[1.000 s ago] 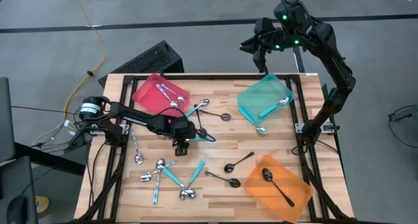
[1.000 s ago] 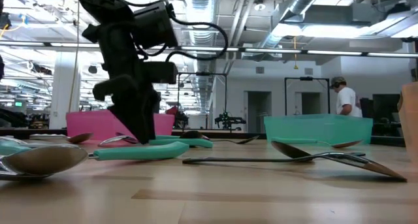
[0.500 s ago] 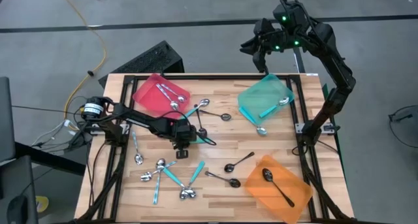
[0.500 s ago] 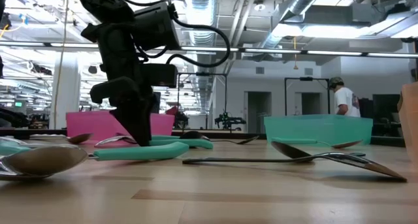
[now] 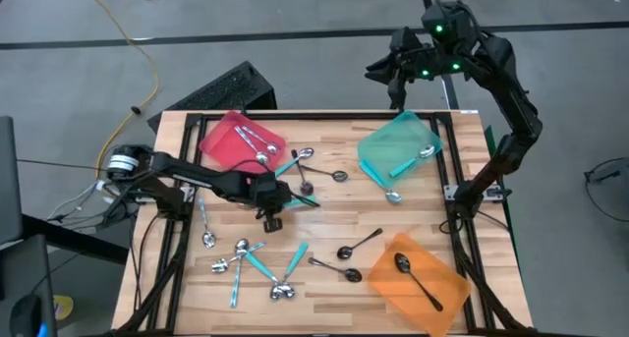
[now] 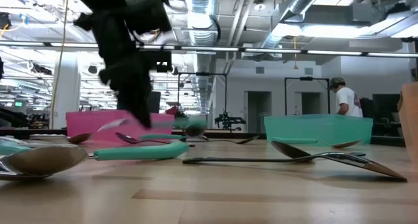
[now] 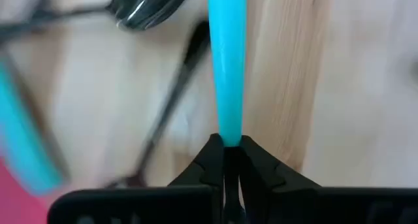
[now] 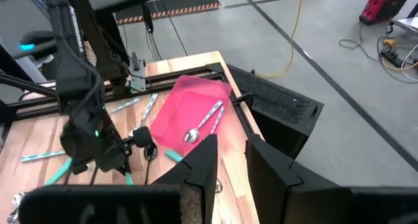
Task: Sort silverware by color (type)
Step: Put the blue spoon into the blue bin
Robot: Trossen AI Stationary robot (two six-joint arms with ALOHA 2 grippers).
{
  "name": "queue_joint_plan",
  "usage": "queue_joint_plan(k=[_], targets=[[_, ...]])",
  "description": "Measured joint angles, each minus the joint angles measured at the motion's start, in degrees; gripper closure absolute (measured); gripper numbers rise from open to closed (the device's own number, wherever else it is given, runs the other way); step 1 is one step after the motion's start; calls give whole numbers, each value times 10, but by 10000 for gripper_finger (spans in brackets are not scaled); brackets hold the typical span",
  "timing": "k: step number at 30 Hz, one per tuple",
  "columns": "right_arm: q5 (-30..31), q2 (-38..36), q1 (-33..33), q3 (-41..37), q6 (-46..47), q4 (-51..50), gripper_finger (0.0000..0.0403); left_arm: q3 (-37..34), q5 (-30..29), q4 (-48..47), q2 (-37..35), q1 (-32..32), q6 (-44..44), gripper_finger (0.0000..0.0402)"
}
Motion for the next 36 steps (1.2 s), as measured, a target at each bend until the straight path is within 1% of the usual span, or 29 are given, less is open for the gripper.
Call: queue_joint_plan(k=[8, 14, 16, 20, 23, 27, 31, 36], targets=[[-8, -40, 0, 0, 30, 25, 298, 1, -25, 10, -108, 15, -15, 397], [-9, -61, 18, 0, 61, 42, 298, 1, -66, 34, -198, 32, -22, 397], [-9, -61, 30, 0, 76, 42, 298, 1, -77, 61, -229, 38, -17, 397], [-9, -55, 65, 0, 81, 50, 298, 2, -83, 166, -288, 56, 31, 397], [-9, -45, 90, 0, 87, 75, 298, 3, -55, 242, -327, 81, 61, 397], [-3, -18, 120, 0, 88, 139, 298, 3, -13, 321, -371, 124, 71, 397], [-11, 21, 142, 0, 73, 205, 298, 3, 52, 366, -401, 165, 56, 397], [-37, 77, 160, 0, 40, 254, 298, 4, 140, 409, -421, 201, 25, 397]])
